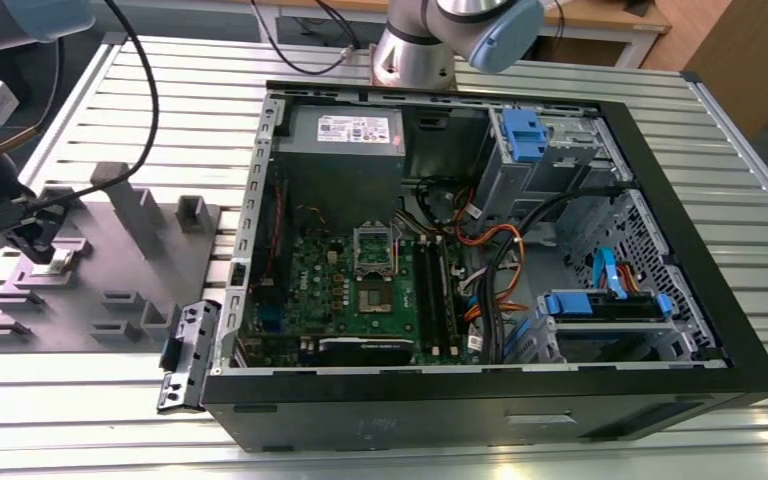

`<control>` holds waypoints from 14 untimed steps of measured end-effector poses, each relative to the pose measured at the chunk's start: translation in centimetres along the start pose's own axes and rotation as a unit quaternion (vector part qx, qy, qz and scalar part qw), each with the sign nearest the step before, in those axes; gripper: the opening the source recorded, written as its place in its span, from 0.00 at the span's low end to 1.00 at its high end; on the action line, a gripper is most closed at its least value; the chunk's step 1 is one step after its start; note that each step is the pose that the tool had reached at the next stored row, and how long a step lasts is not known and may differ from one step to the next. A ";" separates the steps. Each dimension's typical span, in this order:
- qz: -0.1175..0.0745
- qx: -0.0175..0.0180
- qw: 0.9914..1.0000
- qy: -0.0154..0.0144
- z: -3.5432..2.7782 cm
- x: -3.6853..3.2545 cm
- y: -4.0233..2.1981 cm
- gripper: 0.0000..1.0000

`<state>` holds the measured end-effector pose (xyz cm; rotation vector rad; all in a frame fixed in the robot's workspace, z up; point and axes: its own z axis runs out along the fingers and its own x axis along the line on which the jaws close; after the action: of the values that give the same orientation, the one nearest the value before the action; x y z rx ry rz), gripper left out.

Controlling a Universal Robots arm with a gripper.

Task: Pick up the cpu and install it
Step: 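Pick up the cpu and move it towards the insertion slot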

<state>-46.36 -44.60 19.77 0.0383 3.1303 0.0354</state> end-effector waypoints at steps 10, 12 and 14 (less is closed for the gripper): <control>0.000 0.000 1.000 0.000 0.00 0.00 0.00 0.11; 0.000 0.000 1.000 0.000 0.00 0.00 0.00 0.23; 0.000 0.000 1.000 0.000 0.00 0.00 0.00 0.29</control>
<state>-46.36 -44.59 19.77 0.0368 3.1304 0.0353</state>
